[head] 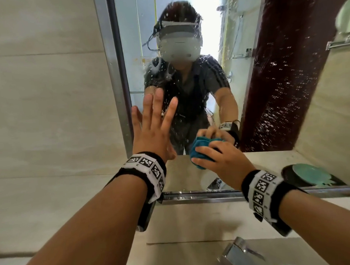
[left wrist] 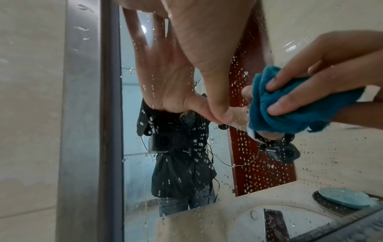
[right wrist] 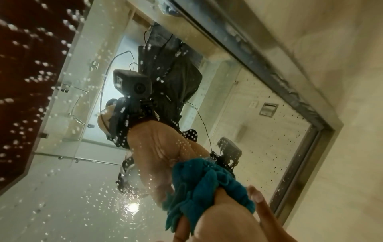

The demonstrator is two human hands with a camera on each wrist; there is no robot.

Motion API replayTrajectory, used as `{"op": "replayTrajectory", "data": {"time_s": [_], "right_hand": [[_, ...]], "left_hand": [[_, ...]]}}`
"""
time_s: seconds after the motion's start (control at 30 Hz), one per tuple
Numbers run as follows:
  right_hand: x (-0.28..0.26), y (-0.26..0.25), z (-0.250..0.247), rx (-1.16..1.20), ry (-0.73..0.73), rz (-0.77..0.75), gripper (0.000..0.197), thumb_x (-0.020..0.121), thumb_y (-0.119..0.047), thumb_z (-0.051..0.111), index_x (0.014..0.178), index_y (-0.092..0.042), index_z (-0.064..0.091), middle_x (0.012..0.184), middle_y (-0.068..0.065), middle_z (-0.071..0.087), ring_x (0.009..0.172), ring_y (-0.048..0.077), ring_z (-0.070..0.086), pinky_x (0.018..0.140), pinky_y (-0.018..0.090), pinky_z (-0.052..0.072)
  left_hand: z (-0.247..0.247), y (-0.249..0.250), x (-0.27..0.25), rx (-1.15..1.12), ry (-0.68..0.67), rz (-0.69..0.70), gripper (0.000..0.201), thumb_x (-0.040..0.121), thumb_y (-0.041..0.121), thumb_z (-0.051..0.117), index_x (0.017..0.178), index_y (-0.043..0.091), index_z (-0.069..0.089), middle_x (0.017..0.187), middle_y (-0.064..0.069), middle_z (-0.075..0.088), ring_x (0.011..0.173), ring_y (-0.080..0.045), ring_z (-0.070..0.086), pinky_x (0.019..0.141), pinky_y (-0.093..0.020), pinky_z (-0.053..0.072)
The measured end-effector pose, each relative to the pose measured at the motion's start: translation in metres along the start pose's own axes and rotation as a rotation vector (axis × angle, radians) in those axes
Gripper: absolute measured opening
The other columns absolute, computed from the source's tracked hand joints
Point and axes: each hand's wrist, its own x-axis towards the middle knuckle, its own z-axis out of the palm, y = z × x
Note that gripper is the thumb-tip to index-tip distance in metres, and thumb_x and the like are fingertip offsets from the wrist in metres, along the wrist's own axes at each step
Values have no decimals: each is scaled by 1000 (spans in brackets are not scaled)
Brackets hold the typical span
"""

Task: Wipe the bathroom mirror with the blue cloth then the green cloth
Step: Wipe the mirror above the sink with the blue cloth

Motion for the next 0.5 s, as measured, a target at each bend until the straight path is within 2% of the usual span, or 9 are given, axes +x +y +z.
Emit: {"op": "replayTrajectory", "data": {"time_s": [0.07,0.1,0.23,0.33,0.43,0.5], "right_hand": [[-5,4,-4,-17,-14,-55,53,60,-3,81,108,-17,66,109,8,64,86,29,60,69,42,55],[1,8,-10,-27,27,-46,51,62,-3,79,109,-17,65,109,9,63,87,29,59,70,43,54],[35,18,-30,-8,237,209,45,70,-4,69,113,-16,66,114,11,61,98,26,47,84,44,48],[51,14,-32,-49,295,342,47,73,-10,73,118,-15,63,118,12,58,102,27,46,89,42,47],[42,0,-10,-35,266,273,46,73,-15,71,118,-17,63,119,12,58,104,27,44,92,47,46],[26,-13,6,-29,144,129,45,73,-17,71,117,-19,62,119,10,59,103,27,51,91,47,47]], "left_hand": [[1,0,0,14,7,4,143,61,61,76,135,25,-40,147,-11,-39,137,-33,-32,112,-59,-10],[0,0,0,9,4,0,144,60,62,76,135,24,-41,147,-11,-39,137,-32,-32,112,-59,-10],[2,-1,-1,7,20,6,145,59,62,77,136,24,-40,146,-11,-39,137,-31,-31,112,-59,-11],[3,-1,0,3,27,11,145,59,62,77,137,25,-39,146,-11,-40,138,-32,-31,112,-59,-9],[6,-3,0,-6,43,24,146,57,63,77,137,25,-39,147,-11,-39,137,-31,-31,112,-59,-8],[7,-5,1,-9,57,31,145,56,65,76,138,25,-37,148,-11,-36,138,-31,-30,112,-59,-7]]}}
